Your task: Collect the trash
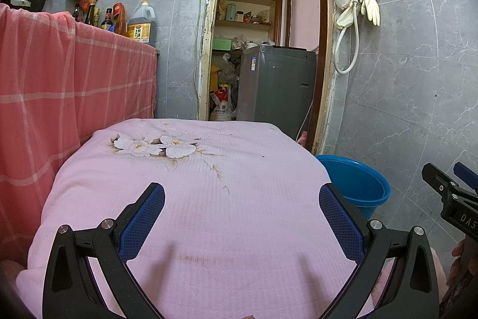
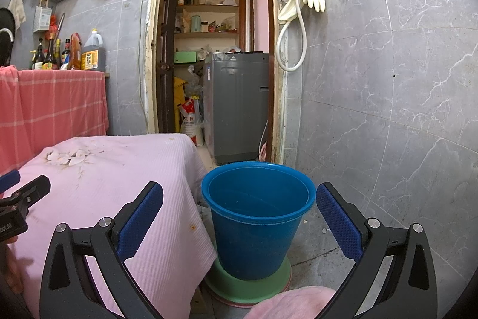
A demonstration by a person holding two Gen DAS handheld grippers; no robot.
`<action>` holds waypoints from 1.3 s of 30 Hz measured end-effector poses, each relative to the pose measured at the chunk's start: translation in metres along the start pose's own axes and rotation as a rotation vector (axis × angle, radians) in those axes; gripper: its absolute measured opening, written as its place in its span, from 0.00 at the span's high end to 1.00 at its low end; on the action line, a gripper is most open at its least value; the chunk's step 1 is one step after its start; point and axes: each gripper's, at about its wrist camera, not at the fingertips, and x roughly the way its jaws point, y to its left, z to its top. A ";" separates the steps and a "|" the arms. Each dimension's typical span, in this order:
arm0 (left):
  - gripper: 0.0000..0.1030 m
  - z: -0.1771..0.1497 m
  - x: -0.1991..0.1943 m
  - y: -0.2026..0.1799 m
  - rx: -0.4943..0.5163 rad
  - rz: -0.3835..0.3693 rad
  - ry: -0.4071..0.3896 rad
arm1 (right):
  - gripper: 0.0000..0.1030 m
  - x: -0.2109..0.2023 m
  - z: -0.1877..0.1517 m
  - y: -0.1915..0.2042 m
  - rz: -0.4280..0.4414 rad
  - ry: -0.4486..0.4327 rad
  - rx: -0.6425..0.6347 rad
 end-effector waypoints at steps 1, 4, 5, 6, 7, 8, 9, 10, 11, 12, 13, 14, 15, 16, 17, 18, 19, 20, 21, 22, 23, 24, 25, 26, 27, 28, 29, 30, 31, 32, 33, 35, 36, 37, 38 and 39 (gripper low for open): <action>0.02 0.000 0.000 -0.001 0.000 0.000 0.000 | 0.00 0.000 0.000 0.000 0.000 0.001 0.000; 0.02 0.000 0.000 0.000 0.000 0.000 0.000 | 0.00 0.000 0.000 0.000 0.000 0.001 0.000; 0.02 0.000 0.000 0.000 -0.001 0.000 0.000 | 0.00 0.000 0.000 0.000 0.001 0.002 0.000; 0.02 0.000 0.000 0.000 -0.001 -0.001 0.000 | 0.00 0.000 0.000 0.000 0.000 0.001 -0.001; 0.02 0.000 0.000 0.000 -0.001 -0.001 0.000 | 0.00 0.000 0.000 0.000 -0.001 0.000 0.000; 0.02 0.000 0.000 -0.001 -0.001 0.001 0.000 | 0.00 0.000 0.000 0.000 0.000 -0.001 0.000; 0.02 0.000 0.000 -0.001 -0.001 0.001 -0.001 | 0.00 0.000 0.000 0.000 0.000 0.000 0.001; 0.02 -0.001 0.000 -0.001 -0.001 -0.001 0.000 | 0.00 0.000 0.000 0.000 0.000 0.001 0.000; 0.02 -0.001 0.000 -0.001 -0.001 -0.001 0.000 | 0.00 0.000 0.000 0.000 0.000 0.002 0.000; 0.02 -0.001 0.000 0.000 -0.001 0.000 -0.001 | 0.00 0.000 0.000 0.000 0.000 0.001 0.000; 0.02 -0.001 0.000 0.000 -0.001 -0.001 0.000 | 0.00 0.000 0.000 0.000 0.000 0.001 0.000; 0.02 -0.001 0.000 -0.001 -0.001 -0.001 0.000 | 0.00 0.000 0.000 -0.001 0.000 0.001 0.001; 0.02 -0.001 0.000 -0.001 -0.001 -0.001 0.000 | 0.00 0.001 0.000 -0.001 0.001 0.002 0.002; 0.02 -0.001 0.000 -0.001 -0.001 -0.001 0.000 | 0.00 0.000 0.000 0.000 0.000 0.002 0.001; 0.02 -0.001 0.000 -0.001 -0.001 -0.001 0.000 | 0.00 0.000 0.000 -0.001 0.000 0.003 0.002; 0.02 0.000 0.000 0.000 -0.001 -0.001 0.000 | 0.00 0.000 0.000 -0.001 0.000 0.003 0.001; 0.02 -0.001 0.000 -0.001 0.000 -0.002 0.000 | 0.00 0.000 0.000 0.000 -0.001 0.003 0.001; 0.02 -0.001 0.000 -0.001 0.000 0.001 -0.002 | 0.00 0.000 0.000 0.000 -0.001 0.002 0.000; 0.02 0.000 0.000 -0.001 -0.002 0.004 -0.002 | 0.00 0.001 0.000 -0.001 0.000 0.002 -0.001; 0.02 -0.001 0.000 -0.001 -0.001 0.007 -0.002 | 0.00 0.001 0.000 -0.001 -0.001 0.002 0.000; 0.02 -0.001 0.000 -0.001 0.004 0.009 -0.001 | 0.00 0.001 -0.001 -0.001 -0.001 0.002 0.001; 0.02 -0.001 0.000 -0.001 0.007 0.012 -0.002 | 0.00 0.001 0.000 0.000 0.000 0.003 0.002; 0.02 -0.002 0.000 -0.002 0.010 0.017 -0.005 | 0.00 0.001 0.000 0.000 0.000 0.003 0.001; 0.02 -0.002 0.000 -0.003 0.013 0.018 -0.007 | 0.00 0.001 0.000 0.000 0.000 0.004 0.001; 0.02 -0.003 0.000 -0.004 0.018 0.018 -0.007 | 0.00 0.001 0.000 -0.001 0.000 0.005 0.001; 0.02 -0.003 0.000 -0.005 0.023 0.019 -0.008 | 0.00 0.000 -0.001 0.000 0.000 0.004 0.002; 0.02 -0.003 0.000 -0.007 0.030 0.021 -0.007 | 0.00 0.001 -0.001 0.000 0.000 0.004 0.003; 0.02 -0.003 0.000 -0.008 0.034 0.024 -0.008 | 0.00 0.000 -0.001 0.000 0.000 0.004 0.003; 0.02 -0.003 0.000 -0.009 0.036 0.025 -0.010 | 0.00 0.000 -0.001 0.000 -0.002 0.004 0.001; 0.02 -0.003 0.000 -0.008 0.036 0.025 -0.010 | 0.00 0.000 -0.001 0.000 -0.002 0.004 0.000; 0.02 -0.003 0.000 -0.008 0.035 0.025 -0.010 | 0.00 0.001 -0.001 0.000 -0.001 0.004 0.000; 0.02 -0.003 0.000 -0.007 0.032 0.026 -0.008 | 0.00 0.001 -0.002 -0.001 0.000 0.007 0.002; 0.02 -0.003 0.000 -0.008 0.030 0.025 -0.007 | 0.00 0.002 -0.002 0.000 -0.001 0.007 0.003; 0.02 -0.003 0.000 -0.009 0.028 0.025 -0.007 | 0.00 0.002 -0.002 -0.001 0.000 0.007 0.004; 0.02 -0.003 0.000 -0.009 0.026 0.026 -0.007 | 0.00 0.002 -0.002 -0.001 0.000 0.008 0.005; 0.02 -0.003 0.000 -0.010 0.026 0.026 -0.008 | 0.00 0.002 -0.002 0.000 0.000 0.009 0.005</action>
